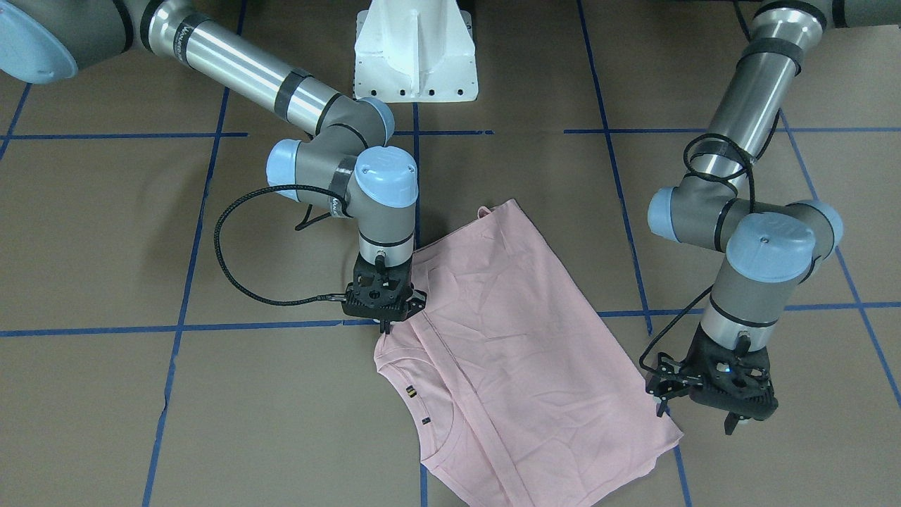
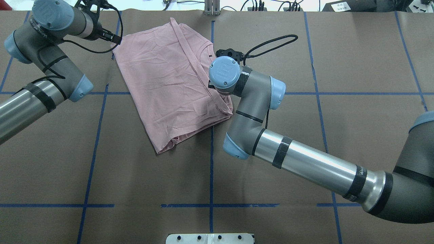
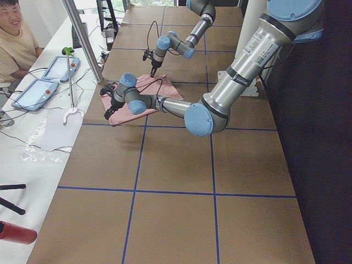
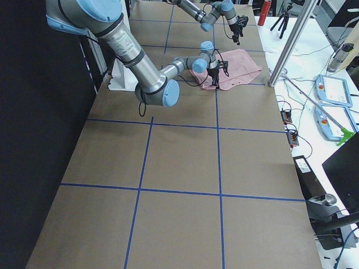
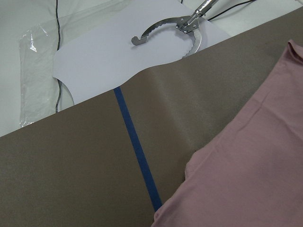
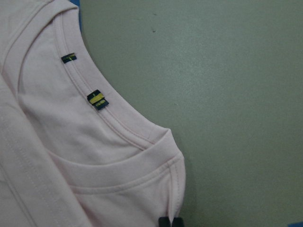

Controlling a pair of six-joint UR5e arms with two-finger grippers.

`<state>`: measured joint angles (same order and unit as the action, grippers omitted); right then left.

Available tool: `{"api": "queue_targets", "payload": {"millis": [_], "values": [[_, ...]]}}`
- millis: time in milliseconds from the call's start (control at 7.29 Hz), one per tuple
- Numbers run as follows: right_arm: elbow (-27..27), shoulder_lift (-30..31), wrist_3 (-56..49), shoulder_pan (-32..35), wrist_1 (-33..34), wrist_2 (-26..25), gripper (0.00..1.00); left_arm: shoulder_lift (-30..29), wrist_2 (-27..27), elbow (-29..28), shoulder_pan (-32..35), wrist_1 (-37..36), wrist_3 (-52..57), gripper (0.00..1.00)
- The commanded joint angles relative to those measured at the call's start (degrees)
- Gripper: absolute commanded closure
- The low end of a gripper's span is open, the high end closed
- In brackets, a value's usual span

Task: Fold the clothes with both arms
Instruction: 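Move the right gripper to the shirt's collar edge while the left gripper holds, then drag the collar edge with the right gripper toward the robot, squaring the shirt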

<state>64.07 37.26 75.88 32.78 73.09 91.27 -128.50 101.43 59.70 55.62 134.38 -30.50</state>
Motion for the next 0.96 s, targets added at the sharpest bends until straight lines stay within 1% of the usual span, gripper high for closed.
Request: {"api": "queue_targets", "payload": {"millis": [0,137,274,411,548,685,823], "values": [[0.8,0.0,0.1,0.1,0.0,0.1,1.00,-0.1,0.0,0.2,0.0,0.0,0.0,0.00],[3.0,1.4,0.1,0.1,0.1,0.1,1.00,-0.1,0.0,0.6,-0.1,0.0,-0.1,0.00],[7.9,5.1,0.4,-0.3,0.1,0.0,1.00,-0.1,0.0,1.5,-0.2,-0.1,-0.9,0.00],[14.5,10.5,1.5,-2.3,0.1,-1.2,1.00,-0.1,0.0,1.5,-0.3,-0.1,-1.0,0.00],[22.2,15.9,2.0,-5.5,0.3,-4.0,1.00,-0.1,0.0,1.6,-0.3,-0.1,-1.0,0.00],[27.7,19.9,2.5,-8.4,1.6,-6.2,1.00,-0.1,0.0,2.0,-0.3,-0.1,-1.1,0.00],[31.1,23.2,3.3,-10.6,1.7,-8.0,1.00,-0.1,0.0,2.0,-0.3,-0.1,-1.3,0.00]]}}
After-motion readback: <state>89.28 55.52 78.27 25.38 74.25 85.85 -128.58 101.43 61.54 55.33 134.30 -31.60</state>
